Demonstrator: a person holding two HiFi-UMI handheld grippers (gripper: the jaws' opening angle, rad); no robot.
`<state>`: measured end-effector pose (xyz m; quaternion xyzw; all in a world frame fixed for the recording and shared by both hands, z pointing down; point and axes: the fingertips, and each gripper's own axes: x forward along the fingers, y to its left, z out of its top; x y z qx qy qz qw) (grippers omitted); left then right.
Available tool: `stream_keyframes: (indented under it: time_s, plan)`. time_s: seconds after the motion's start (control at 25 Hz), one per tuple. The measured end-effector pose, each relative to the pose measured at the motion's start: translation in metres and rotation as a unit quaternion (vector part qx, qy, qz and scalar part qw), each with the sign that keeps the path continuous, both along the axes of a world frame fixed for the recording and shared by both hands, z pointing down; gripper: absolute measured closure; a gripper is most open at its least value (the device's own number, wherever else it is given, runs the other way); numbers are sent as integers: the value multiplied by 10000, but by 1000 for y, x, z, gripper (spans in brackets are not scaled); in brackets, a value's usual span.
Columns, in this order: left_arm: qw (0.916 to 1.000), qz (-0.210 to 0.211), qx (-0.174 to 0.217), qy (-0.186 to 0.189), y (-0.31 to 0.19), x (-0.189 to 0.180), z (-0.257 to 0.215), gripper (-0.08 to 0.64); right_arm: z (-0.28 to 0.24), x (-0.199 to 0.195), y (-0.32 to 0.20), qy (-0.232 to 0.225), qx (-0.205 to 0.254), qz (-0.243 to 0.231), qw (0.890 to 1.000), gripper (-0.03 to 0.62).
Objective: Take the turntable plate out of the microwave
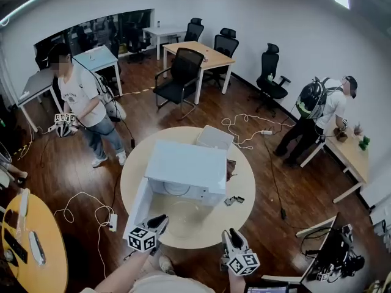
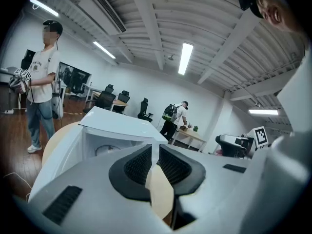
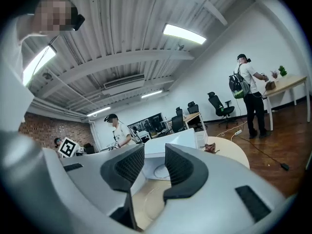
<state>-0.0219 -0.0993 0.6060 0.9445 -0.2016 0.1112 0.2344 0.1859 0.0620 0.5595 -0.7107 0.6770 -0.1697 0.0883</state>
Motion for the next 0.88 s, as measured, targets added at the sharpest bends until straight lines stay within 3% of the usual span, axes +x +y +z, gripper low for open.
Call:
stream_keyframes:
  time_s: [0.44, 0.88]
  plan:
    - [9995, -270, 127, -59, 92, -1, -21, 523, -15, 9, 84, -81, 176, -380, 9991, 454]
    - [9991, -360, 171, -133, 171, -6, -30, 523, -26, 10, 146, 175, 243, -586, 9978, 454]
